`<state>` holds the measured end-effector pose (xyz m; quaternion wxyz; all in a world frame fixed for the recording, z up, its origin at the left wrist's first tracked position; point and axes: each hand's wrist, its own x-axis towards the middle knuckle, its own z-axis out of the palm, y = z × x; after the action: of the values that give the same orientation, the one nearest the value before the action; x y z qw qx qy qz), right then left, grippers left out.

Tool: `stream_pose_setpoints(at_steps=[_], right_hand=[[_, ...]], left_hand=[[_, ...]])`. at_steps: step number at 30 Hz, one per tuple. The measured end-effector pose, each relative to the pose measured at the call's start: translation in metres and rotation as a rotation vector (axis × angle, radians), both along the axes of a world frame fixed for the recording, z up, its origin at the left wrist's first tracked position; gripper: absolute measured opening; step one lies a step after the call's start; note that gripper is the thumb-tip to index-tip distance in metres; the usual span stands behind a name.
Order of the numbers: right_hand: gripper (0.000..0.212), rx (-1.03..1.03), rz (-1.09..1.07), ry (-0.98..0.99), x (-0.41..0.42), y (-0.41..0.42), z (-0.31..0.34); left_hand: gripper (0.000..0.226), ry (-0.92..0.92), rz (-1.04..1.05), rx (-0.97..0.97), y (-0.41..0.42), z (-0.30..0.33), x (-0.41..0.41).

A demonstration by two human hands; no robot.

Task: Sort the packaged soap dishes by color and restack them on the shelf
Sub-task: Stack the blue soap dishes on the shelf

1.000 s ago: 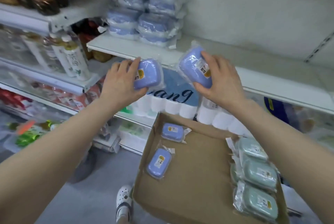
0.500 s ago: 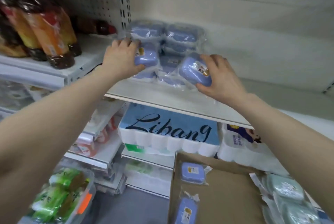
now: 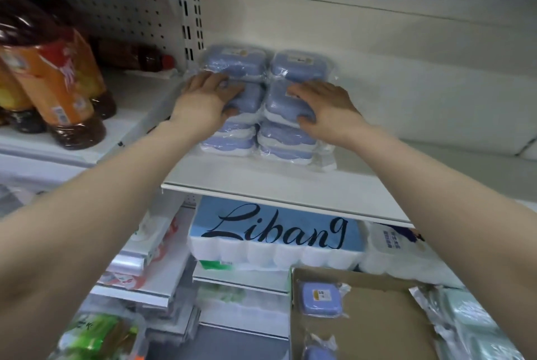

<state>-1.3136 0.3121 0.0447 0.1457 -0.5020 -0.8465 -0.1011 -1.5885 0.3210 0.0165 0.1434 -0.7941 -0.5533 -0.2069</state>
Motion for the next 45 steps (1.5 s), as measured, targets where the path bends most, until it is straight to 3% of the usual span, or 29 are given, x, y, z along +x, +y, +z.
stream_pose_setpoints(at_steps=[3,5,9,12,26,35,40,45], right_hand=[[0.052,0.039,-0.050,0.005,-0.004,0.003,-0.017],[0.052,0.092,-0.054,0.022,-0.007,0.000,-0.027],[0.088,0.124,-0.054,-0.050,-0.009,-0.002,-0.041],[0.097,0.165,-0.061,-0.115,-0.007,0.008,-0.048],[0.089,0.218,-0.033,-0.167,0.007,0.007,-0.041],[0.068,0.233,0.070,-0.111,0.093,-0.056,-0.038],[0.064,0.237,0.128,-0.099,0.155,-0.117,-0.076],[0.053,0.178,0.230,-0.119,0.210,-0.181,-0.162]], left_hand=[[0.042,0.014,0.008,0.185,-0.003,-0.017,0.001],[0.052,0.028,0.029,0.170,-0.005,-0.023,0.003],[0.086,0.110,0.047,0.083,-0.003,-0.032,0.002],[0.094,0.138,0.040,0.114,0.003,-0.032,0.004],[0.089,0.173,0.099,0.099,-0.015,-0.019,0.025],[0.066,0.057,0.088,0.127,-0.098,-0.029,0.088],[0.057,-0.029,0.083,0.104,-0.157,-0.072,0.149],[0.049,-0.149,0.080,-0.027,-0.219,-0.163,0.211]])
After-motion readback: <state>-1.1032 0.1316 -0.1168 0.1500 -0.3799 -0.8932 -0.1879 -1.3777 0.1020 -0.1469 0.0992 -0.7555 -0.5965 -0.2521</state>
